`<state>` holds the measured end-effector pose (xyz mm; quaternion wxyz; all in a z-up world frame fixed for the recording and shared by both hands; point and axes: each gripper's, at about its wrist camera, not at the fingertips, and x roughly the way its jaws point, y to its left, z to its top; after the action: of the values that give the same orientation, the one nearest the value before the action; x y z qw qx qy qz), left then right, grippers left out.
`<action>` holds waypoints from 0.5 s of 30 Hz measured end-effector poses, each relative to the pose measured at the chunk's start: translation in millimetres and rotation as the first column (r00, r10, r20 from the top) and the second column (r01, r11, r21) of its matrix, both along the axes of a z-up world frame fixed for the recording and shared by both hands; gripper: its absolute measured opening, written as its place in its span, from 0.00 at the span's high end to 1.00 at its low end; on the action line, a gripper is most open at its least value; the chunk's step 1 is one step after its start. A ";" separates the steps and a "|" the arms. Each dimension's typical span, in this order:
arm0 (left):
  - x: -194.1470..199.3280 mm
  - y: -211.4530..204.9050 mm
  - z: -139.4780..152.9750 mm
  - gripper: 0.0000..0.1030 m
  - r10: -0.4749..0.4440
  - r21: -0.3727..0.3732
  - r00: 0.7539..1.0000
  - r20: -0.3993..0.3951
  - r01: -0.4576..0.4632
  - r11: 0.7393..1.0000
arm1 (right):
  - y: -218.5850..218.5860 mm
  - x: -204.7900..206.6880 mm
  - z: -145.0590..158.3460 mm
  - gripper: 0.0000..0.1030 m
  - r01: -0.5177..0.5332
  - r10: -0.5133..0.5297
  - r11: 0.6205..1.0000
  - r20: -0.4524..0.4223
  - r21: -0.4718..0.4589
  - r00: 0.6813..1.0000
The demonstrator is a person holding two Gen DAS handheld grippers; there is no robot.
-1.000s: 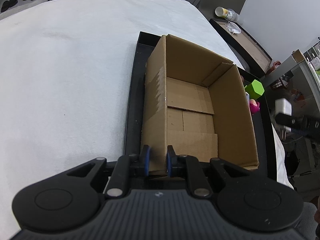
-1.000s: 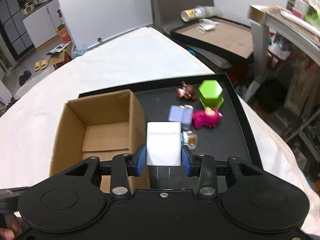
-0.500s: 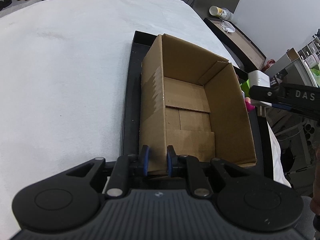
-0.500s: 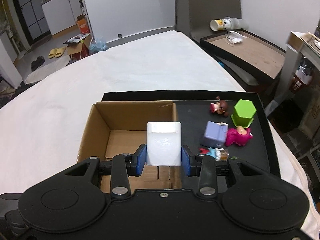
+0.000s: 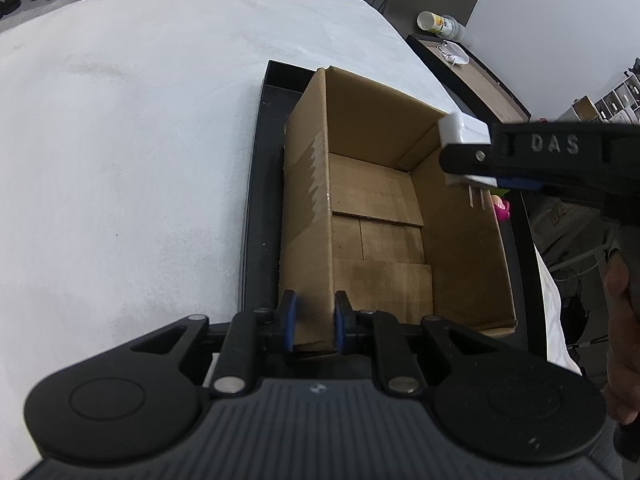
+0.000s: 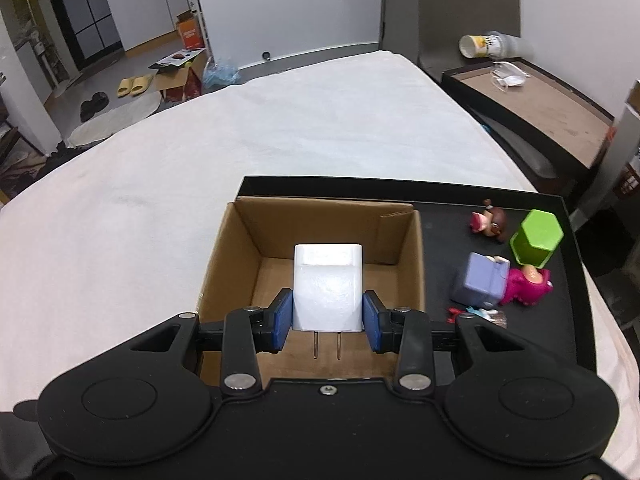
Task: Organize rigid objects
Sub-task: 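Carry the white charger into the box with the right gripper and release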
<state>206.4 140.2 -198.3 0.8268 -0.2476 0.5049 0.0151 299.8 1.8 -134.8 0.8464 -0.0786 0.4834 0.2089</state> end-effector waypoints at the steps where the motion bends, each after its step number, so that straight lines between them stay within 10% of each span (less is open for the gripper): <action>1: 0.2 -0.5 0.2 0.84 -0.002 0.003 1.000 0.000 0.002 1.000 | 2.5 1.0 -0.3 0.64 -0.003 0.003 1.000 -0.002 0.001 1.000; 15: 5.6 -5.3 -2.6 0.83 -0.005 0.020 1.000 -0.019 0.006 1.000 | 10.7 8.8 13.6 0.51 -0.024 0.021 0.996 0.030 0.084 0.999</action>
<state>211.9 134.9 -200.9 0.8245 -0.2376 0.5131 0.0202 308.6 12.5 -121.1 0.8535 -0.0511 0.4611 0.2375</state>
